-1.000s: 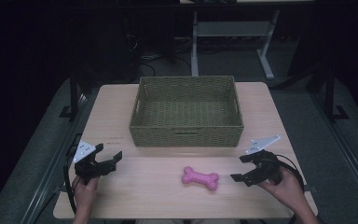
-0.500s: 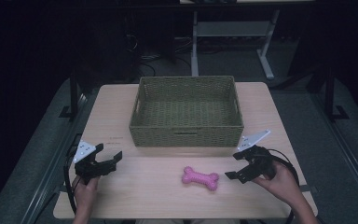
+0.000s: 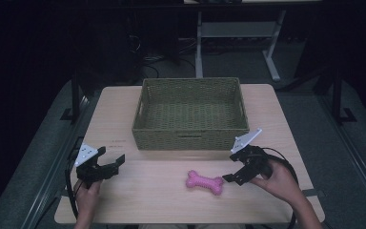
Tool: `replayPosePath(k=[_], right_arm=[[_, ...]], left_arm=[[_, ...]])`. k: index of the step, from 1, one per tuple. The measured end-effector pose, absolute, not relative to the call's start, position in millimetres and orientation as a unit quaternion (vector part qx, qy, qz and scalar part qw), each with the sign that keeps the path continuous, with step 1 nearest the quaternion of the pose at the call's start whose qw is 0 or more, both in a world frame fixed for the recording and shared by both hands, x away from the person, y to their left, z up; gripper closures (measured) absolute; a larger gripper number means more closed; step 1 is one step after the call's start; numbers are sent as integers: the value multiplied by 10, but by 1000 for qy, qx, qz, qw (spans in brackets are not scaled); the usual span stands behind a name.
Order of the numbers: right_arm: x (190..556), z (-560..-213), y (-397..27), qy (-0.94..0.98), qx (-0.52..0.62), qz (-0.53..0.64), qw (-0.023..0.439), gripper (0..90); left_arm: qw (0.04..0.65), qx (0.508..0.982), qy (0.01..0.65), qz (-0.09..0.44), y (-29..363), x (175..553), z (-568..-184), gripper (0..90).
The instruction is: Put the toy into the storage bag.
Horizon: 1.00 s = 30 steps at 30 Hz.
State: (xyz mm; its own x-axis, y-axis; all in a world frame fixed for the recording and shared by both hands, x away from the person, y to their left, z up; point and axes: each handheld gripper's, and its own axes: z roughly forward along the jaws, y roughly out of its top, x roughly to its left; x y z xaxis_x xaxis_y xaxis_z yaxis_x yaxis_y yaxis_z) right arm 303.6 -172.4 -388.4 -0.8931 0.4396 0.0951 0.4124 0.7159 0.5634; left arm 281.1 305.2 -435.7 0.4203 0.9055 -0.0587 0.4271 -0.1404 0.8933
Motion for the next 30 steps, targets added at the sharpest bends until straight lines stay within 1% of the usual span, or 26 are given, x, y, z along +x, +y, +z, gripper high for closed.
replayPosePath(k=[14,30], right_arm=[[3106,-3847,-1535,937,206,284,13,208],[3124,-3981,-1279,952,176,251,-2,218]], left_arm=[[457,708,471,261,3057,2811,-4355,139],[460,704,474,261,3072,2810,-4350,139]])
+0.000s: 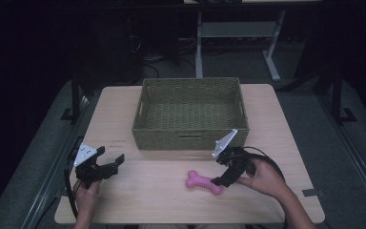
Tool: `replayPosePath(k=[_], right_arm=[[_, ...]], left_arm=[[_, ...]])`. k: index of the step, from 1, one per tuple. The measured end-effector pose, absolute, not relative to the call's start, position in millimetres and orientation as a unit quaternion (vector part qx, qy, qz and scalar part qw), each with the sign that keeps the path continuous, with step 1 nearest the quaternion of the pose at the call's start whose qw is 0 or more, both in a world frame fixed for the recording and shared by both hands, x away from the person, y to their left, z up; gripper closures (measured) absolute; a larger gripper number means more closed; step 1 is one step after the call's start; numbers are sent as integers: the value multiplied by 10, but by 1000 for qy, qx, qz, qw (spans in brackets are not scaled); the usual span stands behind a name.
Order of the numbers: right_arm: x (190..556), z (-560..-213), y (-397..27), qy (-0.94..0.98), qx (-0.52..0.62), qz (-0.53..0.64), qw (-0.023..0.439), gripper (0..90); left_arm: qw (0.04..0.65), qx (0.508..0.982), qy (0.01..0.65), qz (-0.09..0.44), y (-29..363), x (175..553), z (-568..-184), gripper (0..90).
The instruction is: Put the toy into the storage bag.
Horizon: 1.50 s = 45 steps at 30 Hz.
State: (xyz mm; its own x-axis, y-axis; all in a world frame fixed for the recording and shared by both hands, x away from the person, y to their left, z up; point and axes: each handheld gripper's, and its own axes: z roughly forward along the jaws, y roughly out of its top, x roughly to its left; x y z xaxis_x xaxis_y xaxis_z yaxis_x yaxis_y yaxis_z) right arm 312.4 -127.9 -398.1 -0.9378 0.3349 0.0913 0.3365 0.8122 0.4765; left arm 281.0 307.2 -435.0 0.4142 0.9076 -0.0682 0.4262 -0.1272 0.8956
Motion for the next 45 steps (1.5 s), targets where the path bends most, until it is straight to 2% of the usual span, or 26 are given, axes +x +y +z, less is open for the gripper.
replayPosePath(k=[13,33,45], right_arm=[[3114,-4115,-1004,-963,-147,-224,9,252],[3102,-4274,-859,-970,-129,-204,22,411],[3109,-4323,-820,-973,-123,-195,21,474]], left_arm=[[461,704,474,261,3085,2809,-4349,139],[462,702,476,260,3102,2807,-4349,139],[463,701,476,260,3106,2806,-4348,139]])
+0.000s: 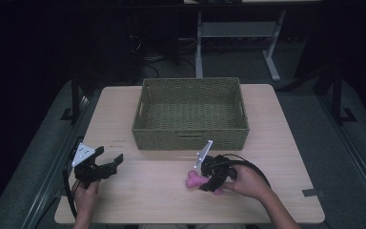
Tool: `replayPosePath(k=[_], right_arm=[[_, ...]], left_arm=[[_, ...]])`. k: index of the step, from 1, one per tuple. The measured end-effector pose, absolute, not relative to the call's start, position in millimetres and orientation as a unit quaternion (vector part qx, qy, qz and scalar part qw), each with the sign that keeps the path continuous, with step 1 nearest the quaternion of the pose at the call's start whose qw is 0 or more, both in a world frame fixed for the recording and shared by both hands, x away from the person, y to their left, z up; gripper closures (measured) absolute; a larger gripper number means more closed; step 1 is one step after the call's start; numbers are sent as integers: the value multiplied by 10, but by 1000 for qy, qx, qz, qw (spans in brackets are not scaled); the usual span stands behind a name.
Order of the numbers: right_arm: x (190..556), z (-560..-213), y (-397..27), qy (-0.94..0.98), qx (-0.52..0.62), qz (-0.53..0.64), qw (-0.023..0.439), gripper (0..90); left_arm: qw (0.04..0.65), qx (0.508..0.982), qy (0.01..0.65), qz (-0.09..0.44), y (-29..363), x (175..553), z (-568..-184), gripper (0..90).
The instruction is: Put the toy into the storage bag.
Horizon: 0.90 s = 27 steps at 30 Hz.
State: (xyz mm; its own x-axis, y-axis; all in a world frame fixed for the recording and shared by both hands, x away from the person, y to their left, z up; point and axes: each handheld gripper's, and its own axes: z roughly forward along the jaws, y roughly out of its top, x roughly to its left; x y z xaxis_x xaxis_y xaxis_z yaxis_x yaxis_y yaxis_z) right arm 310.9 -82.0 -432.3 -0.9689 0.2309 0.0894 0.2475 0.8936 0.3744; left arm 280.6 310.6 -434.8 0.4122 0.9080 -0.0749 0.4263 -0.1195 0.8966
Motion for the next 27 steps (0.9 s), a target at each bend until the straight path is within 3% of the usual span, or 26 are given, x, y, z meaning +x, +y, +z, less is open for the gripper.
replayPosePath(k=[11,27], right_arm=[[3104,-4364,-809,-976,-115,-184,12,556],[3125,-4360,-833,-976,-110,-188,24,580]], left_arm=[[463,701,476,260,3110,2806,-4348,139],[463,701,477,259,3117,2804,-4347,139]])
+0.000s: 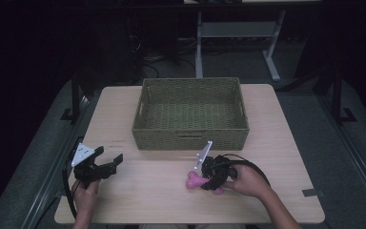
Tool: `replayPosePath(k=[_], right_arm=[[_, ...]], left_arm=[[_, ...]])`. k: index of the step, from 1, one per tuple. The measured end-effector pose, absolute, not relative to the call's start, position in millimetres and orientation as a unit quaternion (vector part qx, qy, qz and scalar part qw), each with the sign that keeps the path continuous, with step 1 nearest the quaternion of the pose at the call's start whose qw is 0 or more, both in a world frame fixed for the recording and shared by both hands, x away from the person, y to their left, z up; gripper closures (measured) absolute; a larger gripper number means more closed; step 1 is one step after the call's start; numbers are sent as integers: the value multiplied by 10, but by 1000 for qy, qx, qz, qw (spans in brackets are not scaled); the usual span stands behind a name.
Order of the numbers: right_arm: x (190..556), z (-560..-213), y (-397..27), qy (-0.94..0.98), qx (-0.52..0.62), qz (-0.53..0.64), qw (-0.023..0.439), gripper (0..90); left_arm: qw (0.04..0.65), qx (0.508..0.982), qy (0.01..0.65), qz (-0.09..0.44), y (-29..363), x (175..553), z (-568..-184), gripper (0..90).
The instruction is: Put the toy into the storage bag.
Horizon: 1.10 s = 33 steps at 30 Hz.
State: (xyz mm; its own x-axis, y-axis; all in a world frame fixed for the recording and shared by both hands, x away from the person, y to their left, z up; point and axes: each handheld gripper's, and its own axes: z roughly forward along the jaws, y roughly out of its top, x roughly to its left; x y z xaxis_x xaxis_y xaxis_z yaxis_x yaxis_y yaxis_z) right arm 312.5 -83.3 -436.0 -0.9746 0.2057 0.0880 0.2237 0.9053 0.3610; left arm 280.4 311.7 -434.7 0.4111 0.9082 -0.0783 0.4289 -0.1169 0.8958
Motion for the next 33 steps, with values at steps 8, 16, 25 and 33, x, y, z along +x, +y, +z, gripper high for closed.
replayPosePath(k=[8,16,25,33], right_arm=[[3175,-4248,-839,-976,-99,-192,28,581],[3271,-4095,-904,-972,-99,-210,36,581],[3417,-3890,-986,-967,-101,-233,38,581],[3541,-3772,-1038,-964,-104,-242,42,582]], left_arm=[[465,698,478,260,3120,2802,-4345,139],[467,696,480,258,3134,2797,-4345,138],[464,699,478,259,3117,2801,-4347,139],[463,699,479,260,3120,2802,-4350,139]])
